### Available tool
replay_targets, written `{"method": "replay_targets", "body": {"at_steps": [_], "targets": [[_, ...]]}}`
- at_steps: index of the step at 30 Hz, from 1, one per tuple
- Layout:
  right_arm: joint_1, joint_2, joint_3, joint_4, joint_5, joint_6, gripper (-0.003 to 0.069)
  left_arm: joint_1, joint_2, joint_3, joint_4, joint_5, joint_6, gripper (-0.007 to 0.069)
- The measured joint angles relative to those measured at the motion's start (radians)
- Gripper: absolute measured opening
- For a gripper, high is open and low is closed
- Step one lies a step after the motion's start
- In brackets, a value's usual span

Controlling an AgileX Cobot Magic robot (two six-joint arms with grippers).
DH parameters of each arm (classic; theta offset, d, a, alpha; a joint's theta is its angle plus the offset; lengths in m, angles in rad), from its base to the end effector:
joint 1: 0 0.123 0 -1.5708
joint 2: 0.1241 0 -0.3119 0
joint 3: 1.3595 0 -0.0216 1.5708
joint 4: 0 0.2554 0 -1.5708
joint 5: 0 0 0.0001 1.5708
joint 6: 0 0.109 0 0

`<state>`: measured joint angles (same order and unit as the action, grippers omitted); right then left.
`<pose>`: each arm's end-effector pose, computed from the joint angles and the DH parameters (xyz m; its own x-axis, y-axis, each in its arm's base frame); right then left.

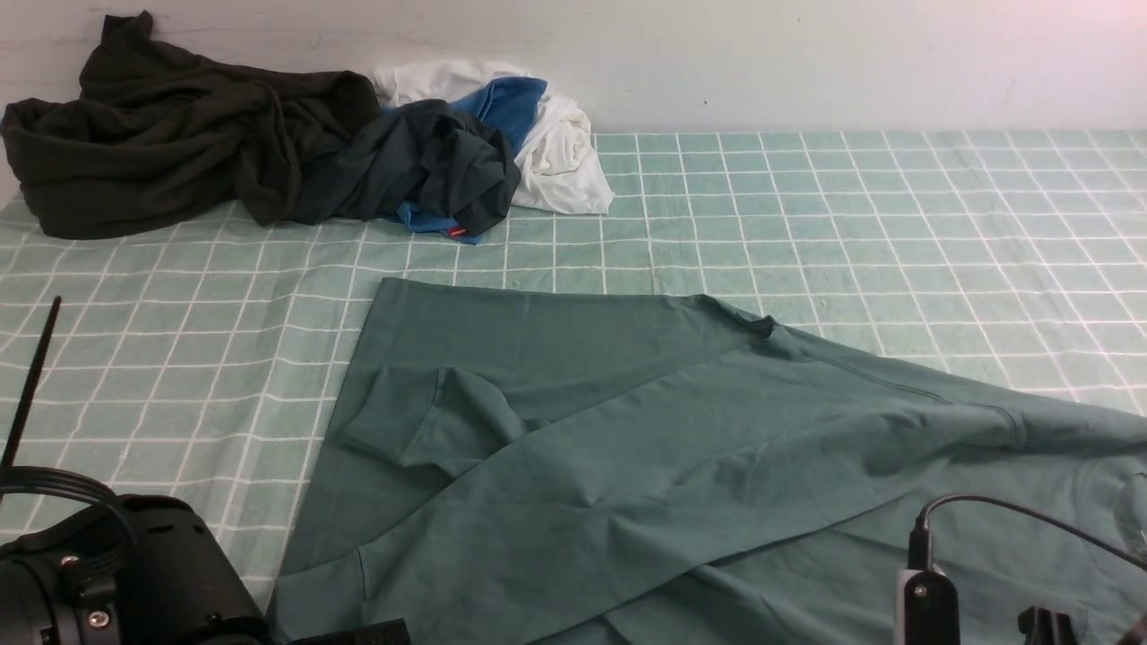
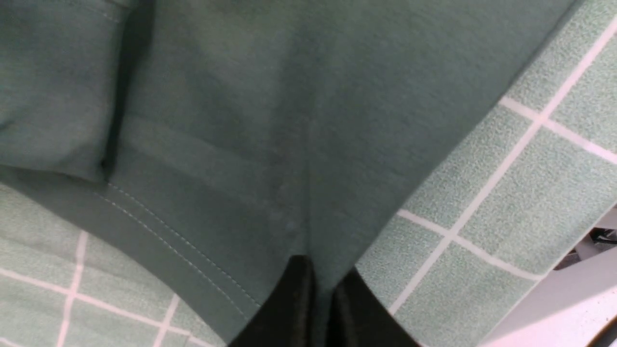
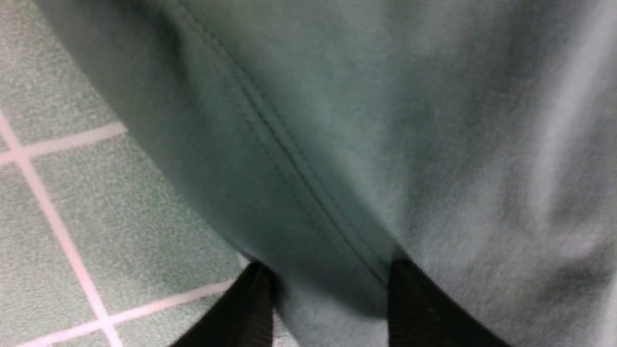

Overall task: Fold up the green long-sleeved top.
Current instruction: Use both arms simultaneously to clamp the lower edge of the clothing fabric, then use both arms to drag the lower edge of the fabric forward and fold it over the upper edge

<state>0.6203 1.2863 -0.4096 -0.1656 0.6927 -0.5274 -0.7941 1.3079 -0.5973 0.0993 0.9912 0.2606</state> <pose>0.1333 0.0811 0.1569 -0.2949 -0.9554 -0.0116 -0.9455 0.2936 -0.1411 0.1272 -0.1165 0.1918 -0.4448 0.8933 0.0652 0.8951 0.4409 0.0659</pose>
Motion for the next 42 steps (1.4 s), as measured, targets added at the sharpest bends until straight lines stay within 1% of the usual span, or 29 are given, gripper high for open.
{"method": "replay_targets", "body": {"at_steps": [1, 2, 6, 7, 8, 9, 11, 13, 15, 16, 18, 20, 22, 23, 24, 25, 26, 27, 28, 31, 32, 34, 37, 38, 39, 42], "targets": [[0.0, 0.0, -0.007, -0.01, 0.006, 0.0, 0.0237, 0.0, 0.0, 0.0, -0.001, 0.0, 0.0, 0.0006], [0.0, 0.0, -0.008, -0.012, 0.007, 0.0, 0.0232, 0.0, 0.0, 0.0, -0.001, 0.0, 0.0, 0.0006], [0.0, 0.0, -0.038, -0.019, 0.032, 0.0, 0.0108, 0.0, 0.0, 0.0, -0.001, -0.002, 0.0, 0.0006], [0.0, 0.0, -0.04, -0.019, 0.038, 0.0, 0.0089, 0.0, 0.0, 0.0, -0.001, -0.004, 0.0, 0.0006], [0.0, 0.0, -0.04, -0.019, 0.04, 0.0, 0.0084, 0.0, 0.0, 0.0, -0.001, -0.005, 0.0, 0.0006], [0.0, 0.0, -0.044, -0.019, 0.05, 0.0, 0.0046, 0.0, 0.0, 0.0, -0.001, -0.008, 0.0, 0.0006], [0.0, -0.001, -0.061, -0.024, 0.087, -0.002, 0.0012, 0.0, 0.0, -0.001, -0.001, -0.01, 0.0, 0.0006], [0.0, -0.002, -0.098, -0.039, 0.128, -0.004, 0.0006, 0.004, 0.0, -0.01, -0.001, -0.004, 0.0, 0.0006], [-0.019, -0.003, -0.189, -0.065, 0.198, -0.004, 0.0004, 0.028, 0.0, -0.049, -0.002, 0.023, 0.0, 0.0006], [-0.027, -0.003, -0.198, -0.066, 0.203, -0.004, 0.0004, 0.036, 0.0, -0.06, -0.002, 0.026, 0.0, 0.0006], [-0.082, -0.003, -0.299, -0.067, 0.236, -0.008, 0.0004, 0.099, 0.0, -0.142, 0.009, 0.053, 0.008, 0.0006], [-0.158, 0.004, -0.417, -0.048, 0.243, -0.038, 0.0004, 0.192, 0.006, -0.243, 0.031, 0.057, 0.036, 0.0007], [-0.21, 0.025, -0.497, -0.009, 0.246, -0.087, 0.0004, 0.271, 0.027, -0.349, 0.04, 0.054, 0.071, 0.0008], [-0.223, 0.029, -0.518, -0.004, 0.246, -0.093, 0.0004, 0.279, 0.03, -0.349, 0.041, 0.054, 0.076, 0.0009], [-0.271, 0.072, -0.598, 0.055, 0.247, -0.152, 0.0004, 0.345, 0.072, -0.452, 0.042, 0.052, 0.112, 0.001], [-0.294, 0.091, -0.639, 0.077, 0.249, -0.171, 0.0004, 0.382, 0.104, -0.512, 0.043, 0.05, 0.134, 0.001], [-0.324, 0.141, -0.7, 0.128, 0.255, -0.213, 0.0003, 0.414, 0.141, -0.573, 0.043, 0.048, 0.154, 0.0011], [-0.333, 0.149, -0.72, 0.136, 0.255, -0.219, 0.0003, 0.425, 0.15, -0.585, 0.043, 0.046, 0.162, 0.0011], [-0.364, 0.216, -0.798, 0.188, 0.264, -0.257, 0.0003, 0.461, 0.22, -0.685, 0.044, 0.038, 0.188, 0.0011], [-0.401, 0.346, -0.922, 0.241, 0.273, -0.288, 0.0003, 0.51, 0.365, -0.873, 0.044, 0.029, 0.225, 0.0011], [-0.406, 0.374, -0.947, 0.247, 0.273, -0.289, 0.0003, 0.517, 0.409, -0.909, 0.044, 0.028, 0.231, 0.0011], [-0.423, 0.484, -1.028, 0.255, 0.273, -0.281, 0.0003, 0.537, 0.526, -1.044, 0.044, 0.028, 0.242, 0.0015], [-0.438, 0.598, -1.115, 0.258, 0.262, -0.241, 0.0003, 0.553, 0.662, -1.171, 0.044, 0.026, 0.244, 0.0017], [-0.439, 0.606, -1.115, 0.258, 0.262, -0.241, 0.0003, 0.554, 0.662, -1.179, 0.044, 0.025, 0.244, 0.0017], [-0.445, 0.66, -1.149, 0.254, 0.24, -0.198, 0.0003, 0.562, 0.739, -1.248, 0.044, 0.016, 0.245, 0.0017], [-0.453, 0.75, -1.195, 0.232, 0.166, -0.098, 0.0006, 0.575, 0.846, -1.318, 0.043, -0.03, 0.236, 0.0018]]}}
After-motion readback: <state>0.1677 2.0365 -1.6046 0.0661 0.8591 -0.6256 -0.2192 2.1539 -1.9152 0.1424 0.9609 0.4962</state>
